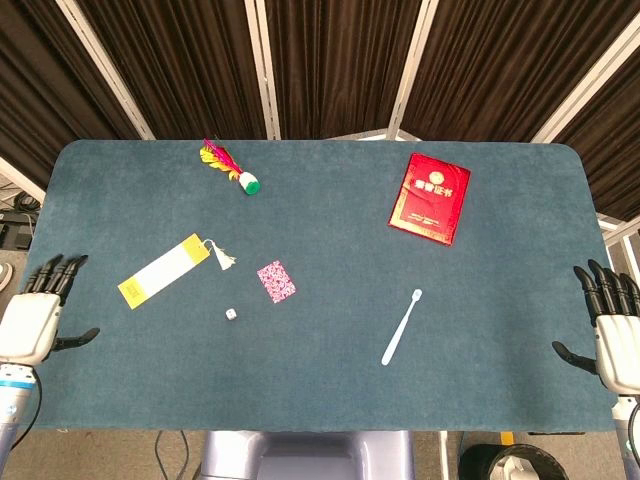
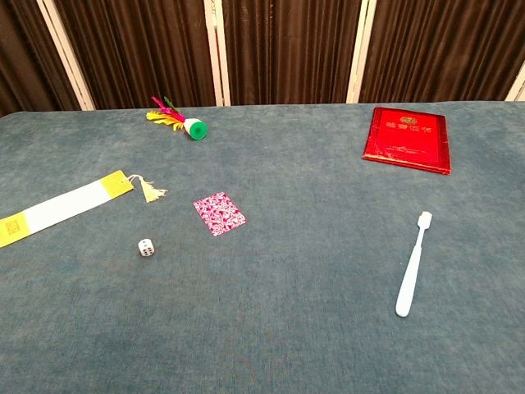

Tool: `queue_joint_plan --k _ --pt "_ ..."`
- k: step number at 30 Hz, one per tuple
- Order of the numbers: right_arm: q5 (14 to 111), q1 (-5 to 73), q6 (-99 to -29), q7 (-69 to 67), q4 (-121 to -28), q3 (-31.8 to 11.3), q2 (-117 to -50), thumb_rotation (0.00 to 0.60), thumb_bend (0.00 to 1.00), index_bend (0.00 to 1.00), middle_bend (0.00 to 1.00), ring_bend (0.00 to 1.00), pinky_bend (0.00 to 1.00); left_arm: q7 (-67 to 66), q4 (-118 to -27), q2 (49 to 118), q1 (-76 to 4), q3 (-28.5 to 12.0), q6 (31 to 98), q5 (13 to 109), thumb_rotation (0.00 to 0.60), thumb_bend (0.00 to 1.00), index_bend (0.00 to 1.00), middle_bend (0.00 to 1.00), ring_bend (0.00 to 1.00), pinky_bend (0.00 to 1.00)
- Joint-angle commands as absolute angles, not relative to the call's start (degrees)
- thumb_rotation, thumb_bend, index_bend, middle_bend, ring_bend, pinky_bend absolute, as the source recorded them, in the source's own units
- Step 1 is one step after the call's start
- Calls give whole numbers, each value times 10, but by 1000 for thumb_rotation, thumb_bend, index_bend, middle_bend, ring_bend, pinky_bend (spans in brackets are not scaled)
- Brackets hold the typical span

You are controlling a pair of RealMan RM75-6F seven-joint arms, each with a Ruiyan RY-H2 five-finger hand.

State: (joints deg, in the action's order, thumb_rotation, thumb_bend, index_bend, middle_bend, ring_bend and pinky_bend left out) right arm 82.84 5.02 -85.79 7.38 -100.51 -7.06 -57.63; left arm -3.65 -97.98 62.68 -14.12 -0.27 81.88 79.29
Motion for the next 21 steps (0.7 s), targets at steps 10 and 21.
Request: queue_joint_plan --k 10,21 --pt "820 47 -864 73 -1005 -73 -576 600 0 0 0 0 0 -57 -984 637 -159 -10 786 827 600 131 0 539 480 531" --pt "804 44 -861 79 -1002 -73 -579 600 0 0 0 0 0 -158 -1036 684 -279 -15 550 732 600 756 44 992 908 1000"
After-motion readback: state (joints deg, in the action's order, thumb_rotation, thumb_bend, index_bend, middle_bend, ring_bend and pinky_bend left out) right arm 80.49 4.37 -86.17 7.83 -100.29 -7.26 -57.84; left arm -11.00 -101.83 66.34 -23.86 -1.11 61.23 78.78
